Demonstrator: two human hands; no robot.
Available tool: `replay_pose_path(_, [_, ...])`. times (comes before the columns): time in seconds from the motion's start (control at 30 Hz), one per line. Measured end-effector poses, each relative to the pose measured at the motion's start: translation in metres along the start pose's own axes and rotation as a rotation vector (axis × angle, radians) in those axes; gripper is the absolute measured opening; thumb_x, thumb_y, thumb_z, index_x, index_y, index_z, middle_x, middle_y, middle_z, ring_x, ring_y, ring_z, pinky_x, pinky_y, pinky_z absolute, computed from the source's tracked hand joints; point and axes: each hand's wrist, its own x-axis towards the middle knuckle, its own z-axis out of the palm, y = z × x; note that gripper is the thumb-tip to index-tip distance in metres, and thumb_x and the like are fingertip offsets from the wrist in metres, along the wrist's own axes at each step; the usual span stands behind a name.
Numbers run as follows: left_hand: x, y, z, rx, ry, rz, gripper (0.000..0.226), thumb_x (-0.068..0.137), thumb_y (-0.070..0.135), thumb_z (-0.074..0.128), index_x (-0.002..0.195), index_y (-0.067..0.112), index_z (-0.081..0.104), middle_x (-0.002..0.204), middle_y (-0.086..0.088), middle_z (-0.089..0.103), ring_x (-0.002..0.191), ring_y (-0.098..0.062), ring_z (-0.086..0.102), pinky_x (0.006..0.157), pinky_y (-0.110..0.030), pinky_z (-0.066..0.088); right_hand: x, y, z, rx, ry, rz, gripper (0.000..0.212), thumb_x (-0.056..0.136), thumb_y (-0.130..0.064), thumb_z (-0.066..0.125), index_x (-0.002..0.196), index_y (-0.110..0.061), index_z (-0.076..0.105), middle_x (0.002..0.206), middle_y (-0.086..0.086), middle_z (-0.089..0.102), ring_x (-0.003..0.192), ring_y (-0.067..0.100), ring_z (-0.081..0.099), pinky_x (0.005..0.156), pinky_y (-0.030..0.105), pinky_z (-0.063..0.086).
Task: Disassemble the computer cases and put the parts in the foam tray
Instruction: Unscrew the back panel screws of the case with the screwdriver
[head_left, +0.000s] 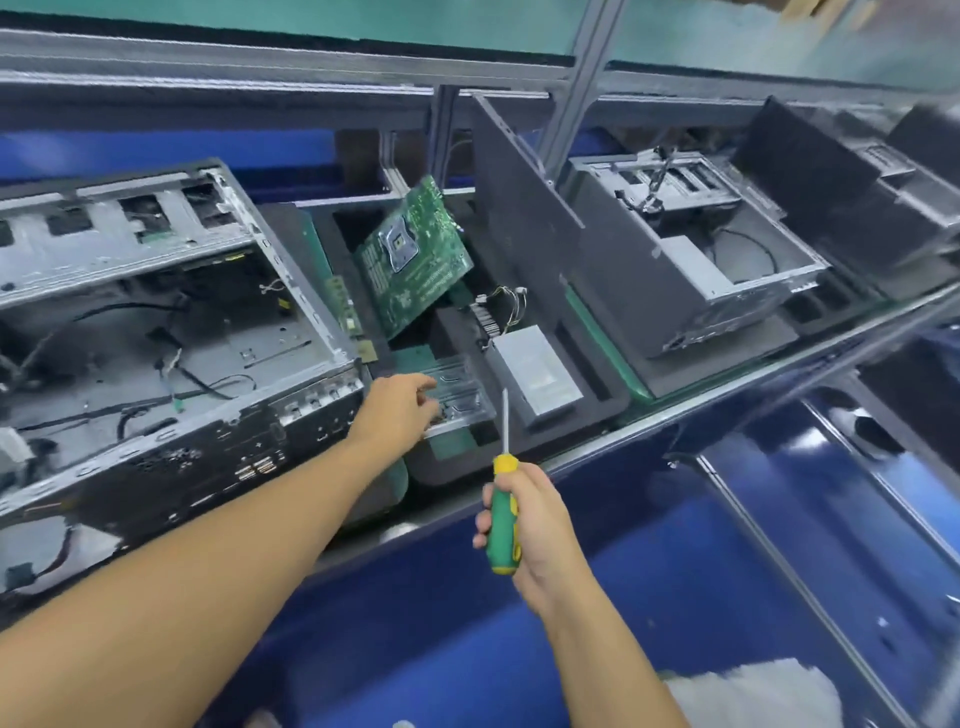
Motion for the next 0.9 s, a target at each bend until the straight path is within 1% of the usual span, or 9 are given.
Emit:
replay_pose_path(0.1, [-0.020,0.015,-0.035,0.054,-0.050,0.297,0.031,0.097,0.022,0.059,0.127,0.023,0.066,0.105,0.004,0.071,0.086,-0.012,0.062,0.078,-0.026,0.047,0.003,0.005,0.020,0.103,-0.098,0.007,0.019,0.080,-0.020,0.052,0.097,-0.011,0.050,0.076,0.008,0.055,0.054,0.020,0.051,0.049,0.033,0.046])
replay_pose_path(0.2, [-0.046,0.018,-0.090,0.149,0.095,0.568,0.029,0.094,0.018,0.060,0.122,0.017,0.068,0.109,0.002,0.069,0.098,-0.016,0.060,0.089,-0.034,0.049,0.003,0.020,0.041,0.131,-0.229,0.037,0.019,0.086,-0.021,0.048,0.103,-0.011,0.047,0.077,0.009,0.059,0.055,0.020,0.053,0.051,0.033,0.047])
replay_pose_path(0.27, [-0.063,0.002,-0.132,0.250,0.187,0.602,0.031,0.091,0.026,0.061,0.120,0.017,0.067,0.114,0.000,0.066,0.105,-0.020,0.058,0.094,-0.037,0.046,0.000,0.035,0.055,0.077,-0.325,0.053,0.019,0.091,-0.017,0.044,0.108,-0.009,0.048,0.081,0.012,0.064,0.060,0.022,0.056,0.054,0.035,0.050])
replay_pose_path(0.37, [-0.084,-0.045,-0.194,0.376,0.096,0.285,0.053,0.084,0.056,0.065,0.129,0.028,0.058,0.129,0.003,0.056,0.119,-0.021,0.052,0.103,-0.043,0.042,-0.008,0.062,0.076,-0.022,-0.432,0.077,0.018,0.100,-0.012,0.042,0.118,-0.008,0.046,0.086,0.016,0.068,0.064,0.027,0.061,0.058,0.037,0.054])
replay_pose_path(0.43, [-0.096,-0.078,-0.223,0.409,-0.088,-0.039,0.078,0.074,0.071,0.070,0.139,0.031,0.049,0.138,0.007,0.050,0.124,-0.017,0.050,0.105,-0.037,0.039,-0.015,0.080,0.089,-0.115,-0.473,0.097,0.016,0.103,-0.013,0.045,0.118,-0.008,0.044,0.086,0.015,0.070,0.064,0.028,0.062,0.056,0.036,0.054])
replay_pose_path(0.5, [-0.105,-0.098,-0.231,0.384,-0.324,-0.264,0.098,0.066,0.073,0.071,0.147,0.029,0.039,0.147,0.009,0.045,0.127,-0.015,0.048,0.106,-0.032,0.036,-0.020,0.094,0.102,-0.225,-0.494,0.119,0.016,0.103,-0.019,0.049,0.116,-0.010,0.045,0.085,0.009,0.071,0.059,0.024,0.060,0.050,0.031,0.050])
replay_pose_path(0.6, [-0.109,-0.115,-0.216,0.326,-0.474,-0.331,0.101,0.072,0.057,0.078,0.154,0.022,0.030,0.156,0.003,0.037,0.139,-0.019,0.040,0.117,-0.034,0.028,-0.026,0.109,0.121,-0.344,-0.500,0.130,0.021,0.101,-0.031,0.054,0.113,-0.015,0.049,0.079,0.000,0.068,0.052,0.018,0.053,0.044,0.027,0.042])
replay_pose_path(0.73, [-0.106,-0.123,-0.205,0.334,-0.365,-0.300,0.050,0.082,0.023,0.080,0.126,0.023,0.056,0.128,-0.005,0.065,0.108,-0.024,0.062,0.099,-0.035,0.047,-0.025,0.119,0.136,-0.409,-0.499,0.110,0.018,0.099,-0.028,0.050,0.115,-0.032,0.056,0.077,-0.006,0.066,0.051,0.014,0.049,0.043,0.025,0.040])
replay_pose_path(0.9, [-0.108,-0.121,-0.202,0.313,-0.342,-0.312,0.052,0.082,0.017,0.077,0.130,0.015,0.058,0.111,-0.010,0.069,0.097,-0.031,0.067,0.087,-0.047,0.056,-0.021,0.123,0.143,-0.426,-0.464,0.073,0.027,0.100,-0.029,0.047,0.115,-0.050,0.055,0.082,-0.003,0.063,0.054,0.012,0.049,0.045,0.025,0.042])
